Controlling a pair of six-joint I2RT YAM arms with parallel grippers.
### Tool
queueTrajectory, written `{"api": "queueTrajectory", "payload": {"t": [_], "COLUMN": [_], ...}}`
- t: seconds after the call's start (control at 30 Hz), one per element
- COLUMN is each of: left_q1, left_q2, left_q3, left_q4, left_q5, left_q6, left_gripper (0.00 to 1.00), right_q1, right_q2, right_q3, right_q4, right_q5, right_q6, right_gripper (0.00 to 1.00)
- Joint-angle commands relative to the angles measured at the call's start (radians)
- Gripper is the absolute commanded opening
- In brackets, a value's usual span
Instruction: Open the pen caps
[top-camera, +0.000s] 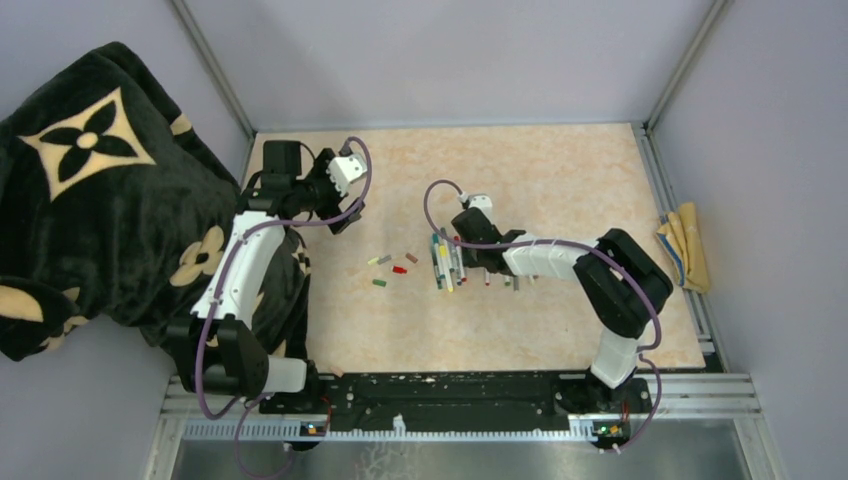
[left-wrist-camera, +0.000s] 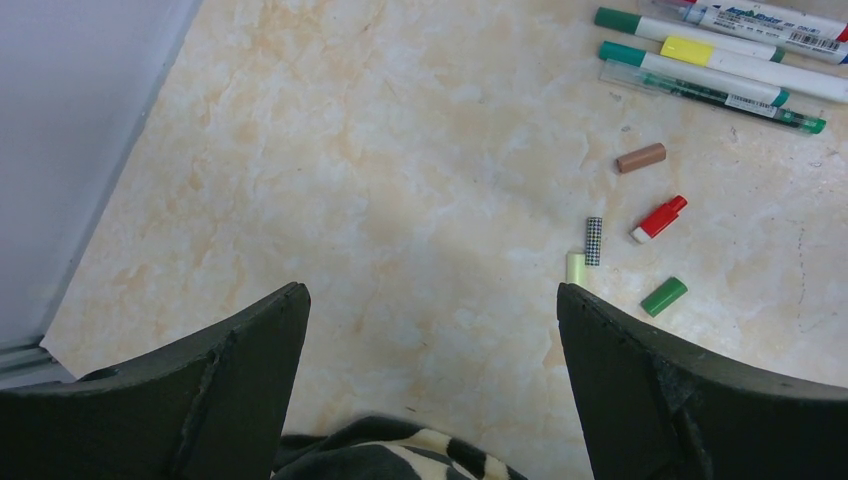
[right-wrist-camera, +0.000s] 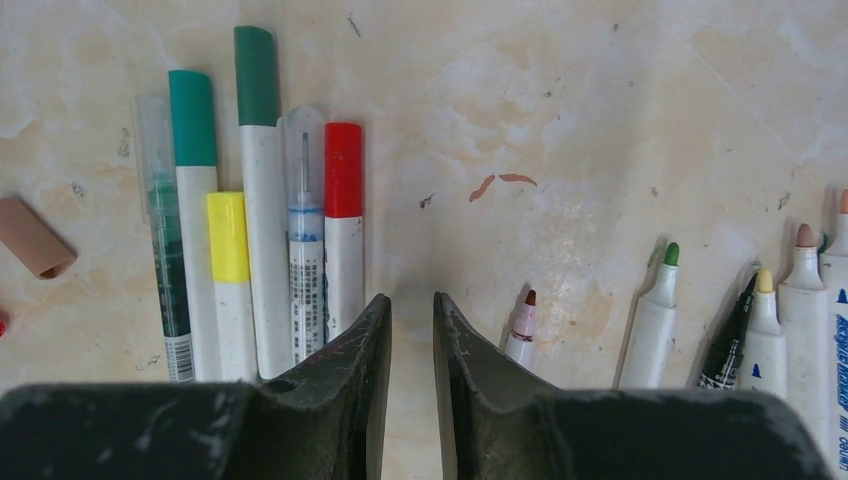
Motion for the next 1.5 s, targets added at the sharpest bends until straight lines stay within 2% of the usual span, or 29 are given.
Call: {"api": "queueTrajectory", "payload": {"t": [0.0, 0.47, 0.8, 1.07, 1.13, 1.27, 1.33, 1.47], "left_q1": [0.003, 0.003, 0.003, 0.003, 0.003, 0.002, 0.001, 0.001], "left_q2": [0.011, 0.02, 0.025, 0.027, 0.027, 0.027, 0.026, 0.001], "left_q3": [-0.012, -0.013, -0.009, -0.008, -0.008, -0.01, -0.014, -0.056], "left_q4": [-0.014, -0.013, -0.017, -0.021, -0.021, -0.037, -0.072, -0.125], "left_q5": [0.027, 0.029, 0.026, 0.047, 0.059, 0.115, 0.176, 0.316], "left_q6": [0.0, 0.006, 0.011, 0.011, 0.01, 0.022, 0.057, 0.178], "left_gripper": [0.99, 0.99, 0.99, 0.99, 0.99, 0.99, 0.99, 0.99], "right_q1": [0.012, 0.04, 0.041, 0.05, 0.05, 0.045, 0.027, -0.036], "right_q2": [-0.061, -0.034, 0.036, 0.023, 0.005, -0.068, -0.119, -0.208], "right_q3": [0.053, 0.064, 0.034, -0.023, -0.044, -0.057, -0.057, -0.047], "right_q4": [-0.02, -0.001, -0.017, -0.007, 0.0, 0.004, 0.018, 0.037], "right_q5": [0.062, -0.016, 0.013, 0.041, 0.046, 0.039, -0.005, -0.193], "right_q6": [0.002, 0.013, 0.01, -0.005, -0.007, -0.012, -0.015, -0.01], "right_gripper": [0.21, 0.22, 0.22, 0.21, 0.18, 0.0, 0.0, 0.0]}}
